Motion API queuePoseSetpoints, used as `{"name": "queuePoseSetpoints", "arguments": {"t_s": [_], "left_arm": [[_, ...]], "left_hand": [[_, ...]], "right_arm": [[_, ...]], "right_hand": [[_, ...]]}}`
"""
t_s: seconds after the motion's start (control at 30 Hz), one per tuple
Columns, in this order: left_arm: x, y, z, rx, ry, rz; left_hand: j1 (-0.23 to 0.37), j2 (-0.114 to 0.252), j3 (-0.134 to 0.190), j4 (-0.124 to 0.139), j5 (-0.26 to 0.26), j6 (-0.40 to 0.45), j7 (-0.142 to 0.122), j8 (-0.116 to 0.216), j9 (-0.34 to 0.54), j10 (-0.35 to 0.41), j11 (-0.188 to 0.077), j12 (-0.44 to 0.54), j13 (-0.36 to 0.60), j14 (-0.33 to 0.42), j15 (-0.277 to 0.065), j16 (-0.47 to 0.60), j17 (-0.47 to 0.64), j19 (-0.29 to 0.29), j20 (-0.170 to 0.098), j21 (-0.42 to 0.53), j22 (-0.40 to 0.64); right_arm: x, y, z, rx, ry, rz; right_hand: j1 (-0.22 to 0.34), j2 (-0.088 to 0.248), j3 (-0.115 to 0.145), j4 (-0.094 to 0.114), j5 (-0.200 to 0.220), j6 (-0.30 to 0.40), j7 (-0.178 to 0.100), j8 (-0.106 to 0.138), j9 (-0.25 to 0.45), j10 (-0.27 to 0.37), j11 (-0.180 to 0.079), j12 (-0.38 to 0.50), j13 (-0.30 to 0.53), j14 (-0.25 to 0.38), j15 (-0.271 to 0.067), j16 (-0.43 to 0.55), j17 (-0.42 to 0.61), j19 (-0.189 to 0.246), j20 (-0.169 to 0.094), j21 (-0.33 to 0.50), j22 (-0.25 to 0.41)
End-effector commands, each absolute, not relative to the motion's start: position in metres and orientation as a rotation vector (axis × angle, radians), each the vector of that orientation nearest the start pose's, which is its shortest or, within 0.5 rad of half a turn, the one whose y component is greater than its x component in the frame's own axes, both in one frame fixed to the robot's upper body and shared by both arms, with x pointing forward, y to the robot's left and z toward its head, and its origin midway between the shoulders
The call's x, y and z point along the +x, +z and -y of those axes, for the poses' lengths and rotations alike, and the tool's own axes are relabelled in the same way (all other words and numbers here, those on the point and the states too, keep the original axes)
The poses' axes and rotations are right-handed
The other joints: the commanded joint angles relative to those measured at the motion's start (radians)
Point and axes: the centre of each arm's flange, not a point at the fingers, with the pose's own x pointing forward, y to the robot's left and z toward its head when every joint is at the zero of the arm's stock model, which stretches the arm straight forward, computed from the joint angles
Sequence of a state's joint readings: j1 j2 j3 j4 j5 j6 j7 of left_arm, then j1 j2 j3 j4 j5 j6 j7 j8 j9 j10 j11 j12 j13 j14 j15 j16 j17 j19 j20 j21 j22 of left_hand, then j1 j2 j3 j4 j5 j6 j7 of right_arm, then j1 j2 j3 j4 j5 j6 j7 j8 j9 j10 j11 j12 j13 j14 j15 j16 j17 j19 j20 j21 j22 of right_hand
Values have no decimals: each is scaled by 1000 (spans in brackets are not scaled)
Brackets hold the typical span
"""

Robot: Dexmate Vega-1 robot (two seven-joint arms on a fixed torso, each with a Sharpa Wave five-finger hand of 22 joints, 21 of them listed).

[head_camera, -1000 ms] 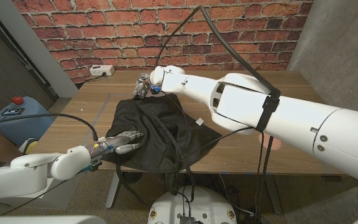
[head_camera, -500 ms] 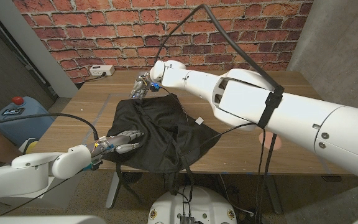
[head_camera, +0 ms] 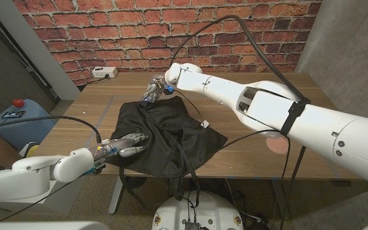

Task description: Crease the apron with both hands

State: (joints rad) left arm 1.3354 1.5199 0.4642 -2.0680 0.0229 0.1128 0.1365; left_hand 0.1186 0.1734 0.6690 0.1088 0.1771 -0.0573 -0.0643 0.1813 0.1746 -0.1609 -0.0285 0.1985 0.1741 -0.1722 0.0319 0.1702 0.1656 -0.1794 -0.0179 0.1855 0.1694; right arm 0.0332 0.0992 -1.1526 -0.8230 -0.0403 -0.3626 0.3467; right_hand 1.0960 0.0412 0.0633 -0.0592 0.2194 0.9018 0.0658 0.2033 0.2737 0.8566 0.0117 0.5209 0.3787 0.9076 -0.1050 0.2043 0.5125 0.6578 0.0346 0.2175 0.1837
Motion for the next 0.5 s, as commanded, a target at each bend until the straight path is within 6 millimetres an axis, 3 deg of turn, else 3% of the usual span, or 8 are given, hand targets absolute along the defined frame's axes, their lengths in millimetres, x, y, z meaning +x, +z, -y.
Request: {"name": "queuePoseSetpoints", "arguments": {"t_s": [0.03,0.5], "left_arm": [[494,-132,-334,1467,-382,264],[497,-129,-333,1470,-388,267]], "left_hand": [[10,4,1,-6,2,4,-4,2,5,1,-1,-3,5,-49,5,6,2,1,2,9,5],[13,4,0,-7,2,3,-5,2,5,0,-1,-3,5,-49,5,6,2,1,2,9,5]], "right_arm": [[615,138,-115,-1229,628,395],[608,136,-83,-1182,602,415]], "right_hand": [[-4,3,0,-5,8,-8,1,0,0,-5,4,-8,-3,-7,6,6,6,-3,11,-2,4],[-10,7,-2,-10,9,-28,2,-6,-6,-32,9,-33,-15,-38,19,6,8,-12,26,-3,5]]}}
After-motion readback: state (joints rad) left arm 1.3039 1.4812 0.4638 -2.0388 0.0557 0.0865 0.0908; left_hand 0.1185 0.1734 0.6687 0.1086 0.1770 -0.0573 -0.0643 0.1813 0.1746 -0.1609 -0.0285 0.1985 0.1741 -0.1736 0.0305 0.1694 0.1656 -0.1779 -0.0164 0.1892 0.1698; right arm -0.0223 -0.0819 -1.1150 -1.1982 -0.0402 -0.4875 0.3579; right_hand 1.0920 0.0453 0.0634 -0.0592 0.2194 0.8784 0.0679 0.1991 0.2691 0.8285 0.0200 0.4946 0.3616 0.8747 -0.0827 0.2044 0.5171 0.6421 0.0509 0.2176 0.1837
